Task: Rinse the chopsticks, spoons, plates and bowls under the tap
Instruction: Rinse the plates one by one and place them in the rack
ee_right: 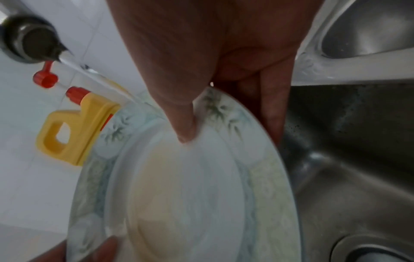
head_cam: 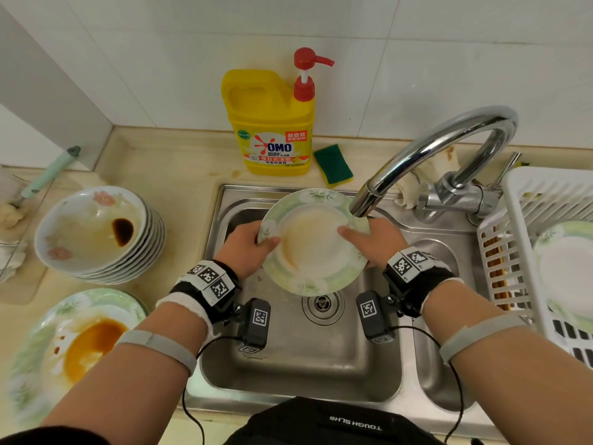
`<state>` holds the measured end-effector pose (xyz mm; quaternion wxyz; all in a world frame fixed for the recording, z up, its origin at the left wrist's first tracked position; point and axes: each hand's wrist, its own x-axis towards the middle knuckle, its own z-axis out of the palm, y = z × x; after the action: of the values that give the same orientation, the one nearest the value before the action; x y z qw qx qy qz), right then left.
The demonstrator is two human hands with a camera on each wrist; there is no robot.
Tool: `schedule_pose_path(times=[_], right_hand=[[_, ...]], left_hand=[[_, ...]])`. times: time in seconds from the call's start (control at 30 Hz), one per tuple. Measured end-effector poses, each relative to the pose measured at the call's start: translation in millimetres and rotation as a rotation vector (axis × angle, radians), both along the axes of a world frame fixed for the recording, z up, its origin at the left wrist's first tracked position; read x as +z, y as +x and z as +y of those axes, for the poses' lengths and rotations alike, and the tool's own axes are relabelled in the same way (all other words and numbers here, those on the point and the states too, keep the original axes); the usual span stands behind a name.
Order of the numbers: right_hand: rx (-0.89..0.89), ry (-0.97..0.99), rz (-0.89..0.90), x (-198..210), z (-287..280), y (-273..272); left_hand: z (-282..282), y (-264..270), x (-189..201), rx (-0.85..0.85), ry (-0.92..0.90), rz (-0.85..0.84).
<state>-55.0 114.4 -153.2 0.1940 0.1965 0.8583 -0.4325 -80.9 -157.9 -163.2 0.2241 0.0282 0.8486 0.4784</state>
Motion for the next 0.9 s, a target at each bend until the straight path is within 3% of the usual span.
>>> schedule_pose_path(times=[0.17, 0.37, 0.57, 0.8, 0.9], right_hand=[[0.038, 0.154, -0.013, 7.2, -1.0, -2.6], [0.137, 0.088, -0.021, 3.0, 4.5, 1.6], [0.058, 0.17, -0.016, 10.4, -1.2, -2.4], [0.229, 0.186, 0.013, 11.9, 4.5, -1.8], [0.213, 0.142, 0.02, 11.1, 4.4, -1.2]], left_hand=[[4.6, -2.1, 2.1, -0.032, -0.044, 0.043], [5.3, -2.4, 1.6, -0.034, -0.081, 0.045], [8.1, -3.0, 4.6, -0.063, -0.097, 0.068], [6.7, -6.2, 2.6, -0.052, -0.125, 0.088], [7.6, -7.5, 2.3, -0.066, -0.147, 0.087]])
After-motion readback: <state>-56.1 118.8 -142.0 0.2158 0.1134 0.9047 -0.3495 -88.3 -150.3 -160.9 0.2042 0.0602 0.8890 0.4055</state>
